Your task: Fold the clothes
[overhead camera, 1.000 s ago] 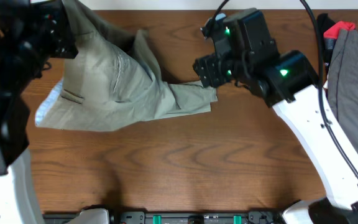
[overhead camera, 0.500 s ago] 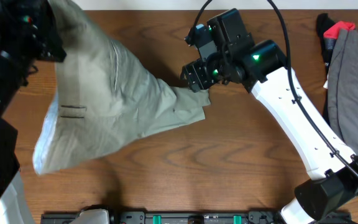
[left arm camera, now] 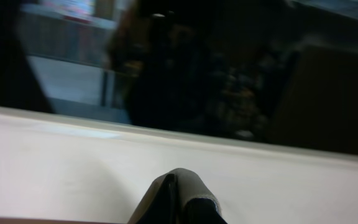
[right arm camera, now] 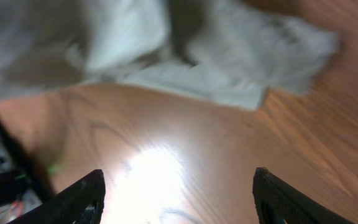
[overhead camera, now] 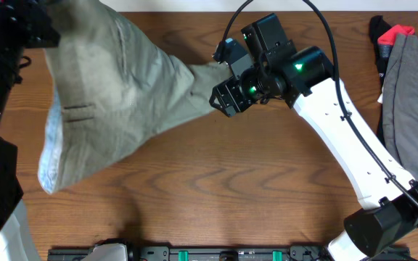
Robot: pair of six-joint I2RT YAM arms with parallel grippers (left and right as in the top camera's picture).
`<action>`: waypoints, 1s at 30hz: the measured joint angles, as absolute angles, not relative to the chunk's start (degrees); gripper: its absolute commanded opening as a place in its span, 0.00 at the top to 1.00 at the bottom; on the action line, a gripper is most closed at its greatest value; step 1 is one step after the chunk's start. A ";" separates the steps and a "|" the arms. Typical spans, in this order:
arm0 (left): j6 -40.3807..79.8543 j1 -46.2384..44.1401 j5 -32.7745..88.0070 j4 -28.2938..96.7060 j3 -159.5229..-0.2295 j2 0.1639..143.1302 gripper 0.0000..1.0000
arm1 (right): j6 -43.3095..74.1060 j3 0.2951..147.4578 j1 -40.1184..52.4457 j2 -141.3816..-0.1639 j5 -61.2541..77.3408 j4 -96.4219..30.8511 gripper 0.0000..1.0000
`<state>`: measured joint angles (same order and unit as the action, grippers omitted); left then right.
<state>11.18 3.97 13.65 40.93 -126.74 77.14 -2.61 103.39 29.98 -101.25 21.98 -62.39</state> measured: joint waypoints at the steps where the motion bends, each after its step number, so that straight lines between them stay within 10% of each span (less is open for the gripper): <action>1: 11.20 3.99 12.03 40.86 -126.74 77.14 0.94 | -2.76 103.39 30.02 -101.25 22.68 -62.41 0.27; 30: 7.20 -3.73 -16.67 29.06 -126.74 79.42 0.94 | 1.91 103.15 61.84 -95.61 25.34 -44.36 0.27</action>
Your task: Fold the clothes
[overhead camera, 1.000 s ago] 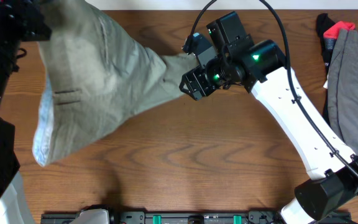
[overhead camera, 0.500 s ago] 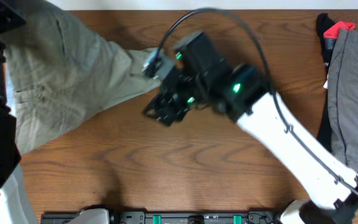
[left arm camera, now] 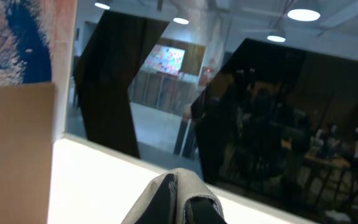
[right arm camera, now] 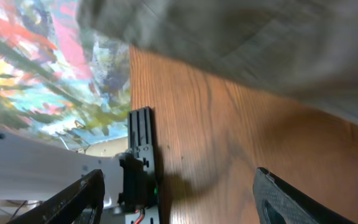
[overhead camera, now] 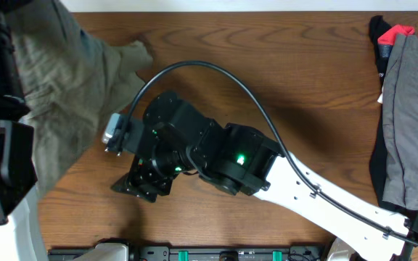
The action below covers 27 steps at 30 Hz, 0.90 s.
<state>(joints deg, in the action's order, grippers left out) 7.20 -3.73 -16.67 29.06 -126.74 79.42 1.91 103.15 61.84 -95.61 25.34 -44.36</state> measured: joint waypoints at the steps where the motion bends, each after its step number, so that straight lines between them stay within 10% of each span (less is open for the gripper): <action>1: 7.01 -4.64 -17.58 28.42 -126.74 79.42 0.94 | 1.93 103.15 62.11 -95.61 25.15 -43.59 0.27; 27: -19.88 -23.05 -45.34 12.25 -126.74 85.10 0.94 | 15.88 103.15 64.73 -95.72 9.45 -41.25 0.26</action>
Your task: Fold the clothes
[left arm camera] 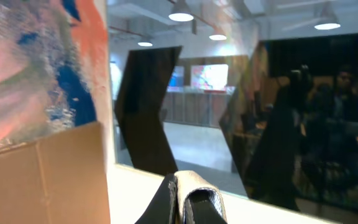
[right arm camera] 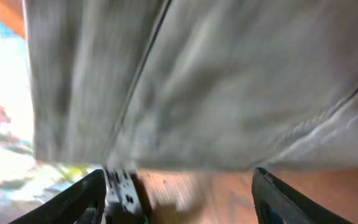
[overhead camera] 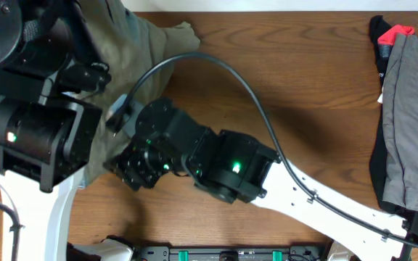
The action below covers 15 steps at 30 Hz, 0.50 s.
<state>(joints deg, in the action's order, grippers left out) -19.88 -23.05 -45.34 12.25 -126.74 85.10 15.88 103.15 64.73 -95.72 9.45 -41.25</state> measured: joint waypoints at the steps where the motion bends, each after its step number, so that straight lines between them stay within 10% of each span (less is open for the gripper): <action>1: -20.64 -23.07 -46.04 10.98 -126.74 85.30 0.94 | 15.03 103.15 65.32 -95.72 9.10 -41.74 0.27; 15: -30.28 -23.11 -55.90 1.78 -126.74 87.35 0.94 | 5.78 103.15 68.12 -94.80 6.81 -43.22 0.25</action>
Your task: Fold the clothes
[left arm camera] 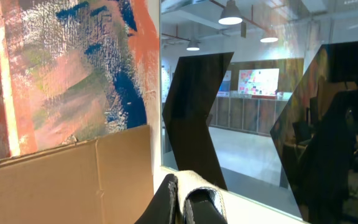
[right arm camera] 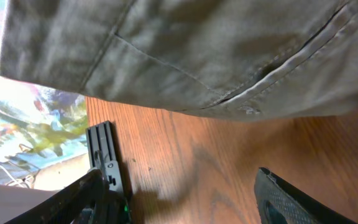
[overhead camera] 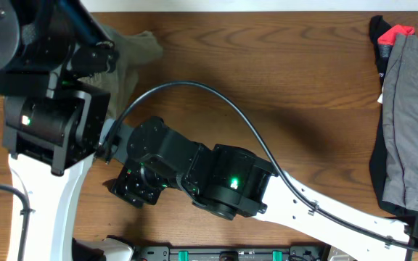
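Olive trousers [overhead camera: 135, 45] hang at the far left, mostly hidden under my left arm in the overhead view. A fold of their cloth [left arm camera: 199, 184] is pinched in my left gripper [left arm camera: 184, 202], which is shut and raised, its camera facing out into the room. My right gripper [right arm camera: 179, 199] is open low over the wooden table [right arm camera: 229, 162] at the front left. The trousers' seamed lower edge [right arm camera: 185, 56] hangs just above it, with nothing between the right fingers [right arm camera: 303, 199]. In the overhead view the right gripper [overhead camera: 131, 186] sits beside the left arm's base.
A pile of grey clothes [overhead camera: 410, 109] lies at the table's right edge, with a black and red garment [overhead camera: 390, 35] behind it. My right arm [overhead camera: 281, 196] stretches across the table's front. A painted board and cardboard [left arm camera: 61, 124] stand past the table on the left.
Less of the trousers shows beside my left arm, their corner further left. In the right wrist view the cloth now sits higher, with bare table under it. The left wrist view turned toward the painting.
First my left gripper held the trousers up, spread over the table's left, with the open right gripper at the leg end near the centre. Later the right arm was at the front left under the hanging cloth. It is still there, open, while the left holds on.
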Robot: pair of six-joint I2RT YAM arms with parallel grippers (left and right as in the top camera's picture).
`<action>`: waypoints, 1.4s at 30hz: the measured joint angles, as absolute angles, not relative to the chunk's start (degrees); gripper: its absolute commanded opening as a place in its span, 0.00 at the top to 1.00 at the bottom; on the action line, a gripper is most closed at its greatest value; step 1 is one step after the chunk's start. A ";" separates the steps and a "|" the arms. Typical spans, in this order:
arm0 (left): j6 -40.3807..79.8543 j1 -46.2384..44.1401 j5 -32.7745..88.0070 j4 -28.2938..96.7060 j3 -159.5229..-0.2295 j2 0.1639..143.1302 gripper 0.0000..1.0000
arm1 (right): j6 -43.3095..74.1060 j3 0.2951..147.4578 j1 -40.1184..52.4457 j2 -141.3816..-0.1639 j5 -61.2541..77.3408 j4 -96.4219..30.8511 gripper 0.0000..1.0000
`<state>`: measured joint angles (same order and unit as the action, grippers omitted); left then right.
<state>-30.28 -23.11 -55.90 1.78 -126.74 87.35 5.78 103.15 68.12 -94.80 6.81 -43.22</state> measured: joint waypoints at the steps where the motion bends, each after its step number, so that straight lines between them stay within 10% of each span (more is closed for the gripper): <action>1: -30.33 -23.14 -55.92 1.74 -126.74 87.57 0.94 | 5.41 103.15 68.12 -94.65 6.81 -43.42 0.25; 42: -43.48 -28.21 -61.12 -12.01 -130.47 95.79 0.94 | 11.73 103.11 68.07 -97.12 -13.69 -45.23 0.30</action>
